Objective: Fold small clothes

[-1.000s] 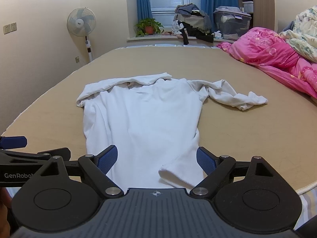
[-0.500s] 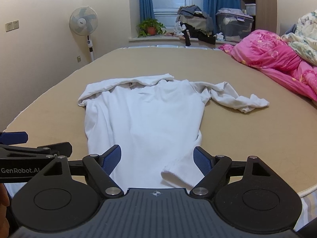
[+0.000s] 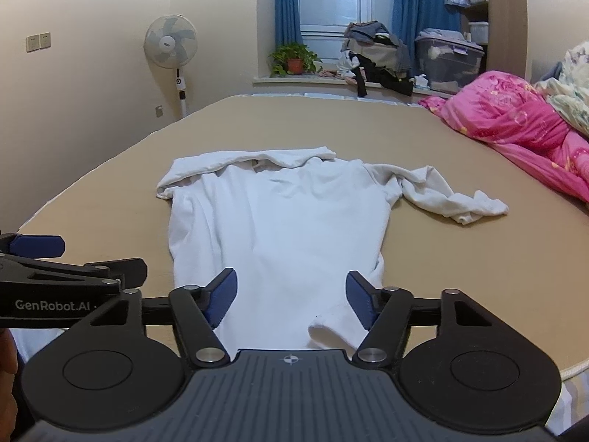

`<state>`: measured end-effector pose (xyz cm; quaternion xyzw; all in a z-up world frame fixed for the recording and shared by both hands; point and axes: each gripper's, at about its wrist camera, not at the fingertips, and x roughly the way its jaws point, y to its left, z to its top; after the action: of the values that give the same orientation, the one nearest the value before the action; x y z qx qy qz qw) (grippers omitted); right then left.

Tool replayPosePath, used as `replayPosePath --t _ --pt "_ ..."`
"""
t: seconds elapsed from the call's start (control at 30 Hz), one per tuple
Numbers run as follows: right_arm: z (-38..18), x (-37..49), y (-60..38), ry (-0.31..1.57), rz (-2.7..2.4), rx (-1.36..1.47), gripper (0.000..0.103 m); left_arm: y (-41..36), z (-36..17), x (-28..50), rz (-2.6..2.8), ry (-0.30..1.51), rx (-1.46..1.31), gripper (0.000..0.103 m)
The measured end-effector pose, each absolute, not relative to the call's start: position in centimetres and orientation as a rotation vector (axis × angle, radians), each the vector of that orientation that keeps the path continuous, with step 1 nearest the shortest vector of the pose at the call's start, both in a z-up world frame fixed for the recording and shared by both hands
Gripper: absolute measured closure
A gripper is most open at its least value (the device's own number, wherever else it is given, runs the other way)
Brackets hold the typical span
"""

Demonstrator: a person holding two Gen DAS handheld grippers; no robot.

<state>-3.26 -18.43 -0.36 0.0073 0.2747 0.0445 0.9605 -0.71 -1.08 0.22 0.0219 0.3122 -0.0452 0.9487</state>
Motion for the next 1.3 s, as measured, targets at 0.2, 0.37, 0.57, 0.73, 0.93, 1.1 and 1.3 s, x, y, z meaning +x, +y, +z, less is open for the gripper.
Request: replayPosePath --t 0.2,0.37,0.57,0.73,0.93,1.1,1.3 --pt "-0.3 -3.4 -18.2 0.552 0.092 0.001 0.041 -1.0 0.2 -0.8 -0.093 0.631 0.043 0.003" --pt "-0.3 -3.5 -18.2 0.549 0.094 0.001 0.041 -1.1 0.1 -0.8 -0.097 0.631 0.047 0.008" --pt "-0.3 -3.5 -18.1 0.550 0.106 -0.009 0.051 -1.1 0.1 -0.6 -0.092 0.633 0.049 0.026" --pt "-0.3 -3.4 -18.4 0.558 0.113 0.022 0.057 -0.8 0.4 -0.7 -0.091 0.628 0.031 0.032" --pt "-0.3 -3.4 -18.2 0.557 0.128 0.016 0.056 -1.1 0.1 -0.7 -0.096 0.629 0.059 0.039" --pt "0.0 -3.1 -18.8 0.549 0.113 0.037 0.056 -0.6 0.7 -0.7 -0.060 0.595 0.085 0.069" --pt "2.6 -0.6 -25.0 0.511 0.085 0.141 0.080 3.5 2.1 1.1 -0.033 0.620 0.024 0.082"
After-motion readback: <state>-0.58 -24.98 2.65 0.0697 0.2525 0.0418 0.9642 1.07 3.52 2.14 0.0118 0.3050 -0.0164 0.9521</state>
